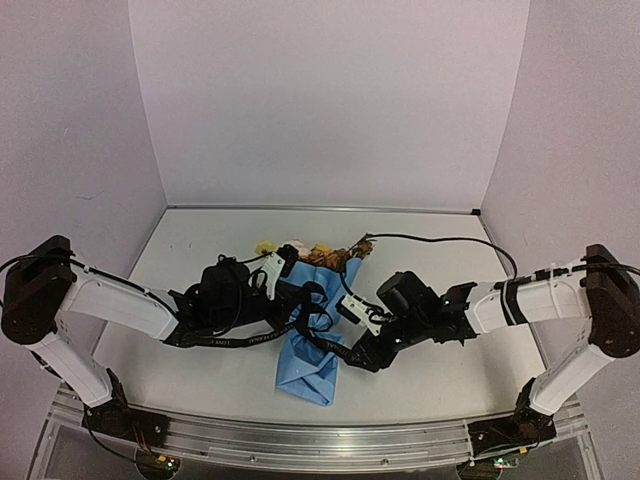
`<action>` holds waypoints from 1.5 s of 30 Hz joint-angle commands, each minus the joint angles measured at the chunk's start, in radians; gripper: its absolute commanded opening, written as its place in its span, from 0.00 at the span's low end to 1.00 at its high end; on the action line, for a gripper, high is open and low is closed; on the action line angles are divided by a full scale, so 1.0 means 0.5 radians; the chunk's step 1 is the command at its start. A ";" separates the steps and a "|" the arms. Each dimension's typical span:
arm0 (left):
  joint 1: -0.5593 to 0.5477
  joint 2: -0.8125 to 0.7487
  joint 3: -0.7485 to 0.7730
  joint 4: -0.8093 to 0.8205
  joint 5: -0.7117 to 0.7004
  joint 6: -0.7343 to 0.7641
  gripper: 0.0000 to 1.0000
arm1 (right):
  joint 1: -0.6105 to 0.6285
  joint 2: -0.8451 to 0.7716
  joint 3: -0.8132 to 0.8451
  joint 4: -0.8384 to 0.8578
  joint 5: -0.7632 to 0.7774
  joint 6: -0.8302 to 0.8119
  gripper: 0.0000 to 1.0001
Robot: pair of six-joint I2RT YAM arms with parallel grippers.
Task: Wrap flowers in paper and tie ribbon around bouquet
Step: Cross the half-tied ribbon over the folded bouquet.
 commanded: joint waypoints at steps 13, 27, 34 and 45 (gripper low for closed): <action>0.083 -0.053 0.008 0.099 0.119 -0.059 0.00 | 0.011 0.086 0.078 0.141 -0.035 0.151 0.31; 0.084 -0.183 -0.176 0.150 0.197 -0.059 0.00 | 0.006 -0.006 0.714 -0.910 -0.314 0.701 0.00; 0.083 -0.188 -0.226 0.217 0.221 -0.037 0.00 | -0.070 0.435 1.214 -1.039 -0.635 1.235 0.00; 0.084 -0.177 -0.262 0.335 0.118 -0.092 0.00 | -0.140 0.662 1.230 -0.893 -0.606 1.690 0.00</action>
